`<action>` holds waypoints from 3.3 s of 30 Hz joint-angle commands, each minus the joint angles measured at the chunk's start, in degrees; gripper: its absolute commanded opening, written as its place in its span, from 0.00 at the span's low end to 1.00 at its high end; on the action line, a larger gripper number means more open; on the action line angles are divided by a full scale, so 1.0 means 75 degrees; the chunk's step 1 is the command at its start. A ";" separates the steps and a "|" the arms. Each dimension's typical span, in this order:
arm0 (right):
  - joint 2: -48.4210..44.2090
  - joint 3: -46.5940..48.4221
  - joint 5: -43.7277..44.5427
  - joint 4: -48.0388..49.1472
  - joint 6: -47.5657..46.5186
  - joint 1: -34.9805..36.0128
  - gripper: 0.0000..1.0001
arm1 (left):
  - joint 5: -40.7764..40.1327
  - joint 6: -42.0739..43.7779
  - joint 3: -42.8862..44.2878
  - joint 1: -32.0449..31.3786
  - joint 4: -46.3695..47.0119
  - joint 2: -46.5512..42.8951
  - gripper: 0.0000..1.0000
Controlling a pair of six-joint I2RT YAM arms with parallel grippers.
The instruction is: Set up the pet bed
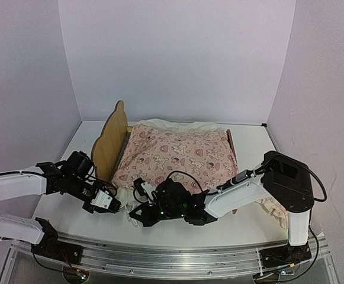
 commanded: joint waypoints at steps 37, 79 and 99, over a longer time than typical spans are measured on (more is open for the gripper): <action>-0.0197 0.0088 -0.0889 0.0850 -0.0247 0.0014 0.01 | 0.0778 0.0499 0.0058 -0.0296 0.1007 0.0823 0.00; -0.0028 -0.0065 -0.0286 0.0178 -0.0505 -0.0268 0.00 | 0.3834 0.2458 0.2000 0.1280 -0.3520 0.0770 0.00; 0.0070 0.0799 -0.0471 -0.0732 -0.1279 -0.0019 0.00 | 0.3267 -0.5815 0.0717 0.0962 -0.0069 -0.0734 0.41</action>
